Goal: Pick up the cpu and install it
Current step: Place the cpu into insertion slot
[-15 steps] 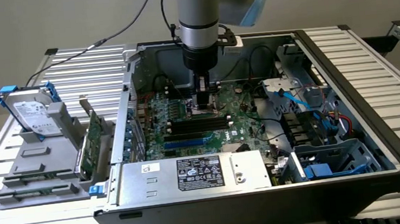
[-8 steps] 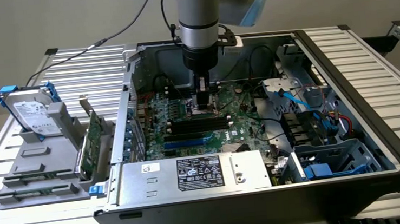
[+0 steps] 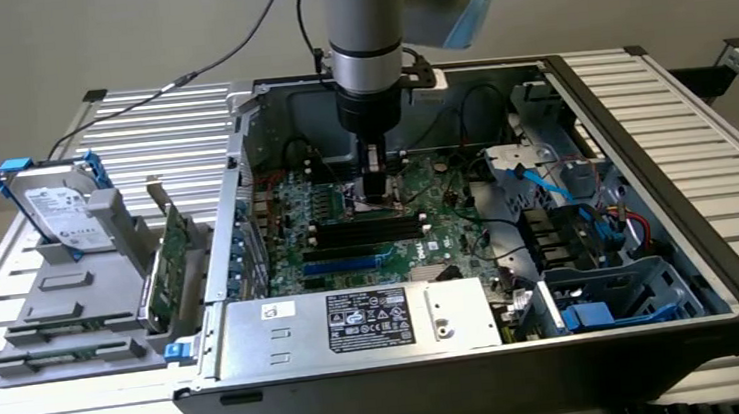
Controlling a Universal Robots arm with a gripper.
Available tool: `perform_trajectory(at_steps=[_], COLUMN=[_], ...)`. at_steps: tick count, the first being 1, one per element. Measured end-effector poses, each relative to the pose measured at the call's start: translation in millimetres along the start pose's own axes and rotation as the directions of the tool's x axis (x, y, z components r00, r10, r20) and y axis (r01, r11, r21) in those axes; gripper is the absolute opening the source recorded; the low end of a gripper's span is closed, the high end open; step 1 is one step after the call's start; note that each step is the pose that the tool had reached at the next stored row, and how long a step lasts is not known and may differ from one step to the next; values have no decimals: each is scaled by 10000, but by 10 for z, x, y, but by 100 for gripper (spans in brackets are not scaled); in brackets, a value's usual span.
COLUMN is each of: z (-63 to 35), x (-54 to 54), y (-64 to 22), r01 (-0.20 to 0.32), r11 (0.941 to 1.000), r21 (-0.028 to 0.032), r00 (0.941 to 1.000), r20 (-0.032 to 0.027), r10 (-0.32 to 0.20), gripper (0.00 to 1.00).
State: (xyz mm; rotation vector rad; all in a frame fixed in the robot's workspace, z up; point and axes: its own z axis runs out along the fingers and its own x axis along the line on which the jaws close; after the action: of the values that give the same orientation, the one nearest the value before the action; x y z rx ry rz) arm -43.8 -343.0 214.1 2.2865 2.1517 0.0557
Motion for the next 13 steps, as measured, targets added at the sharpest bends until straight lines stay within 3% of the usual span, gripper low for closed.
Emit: perform_trajectory(at_steps=[13], z=[26], x=[0], y=[-15], r01=[180], r11=[9998], r21=[-14], r00=[9998], r20=[-2], r10=[-180], gripper=[55])
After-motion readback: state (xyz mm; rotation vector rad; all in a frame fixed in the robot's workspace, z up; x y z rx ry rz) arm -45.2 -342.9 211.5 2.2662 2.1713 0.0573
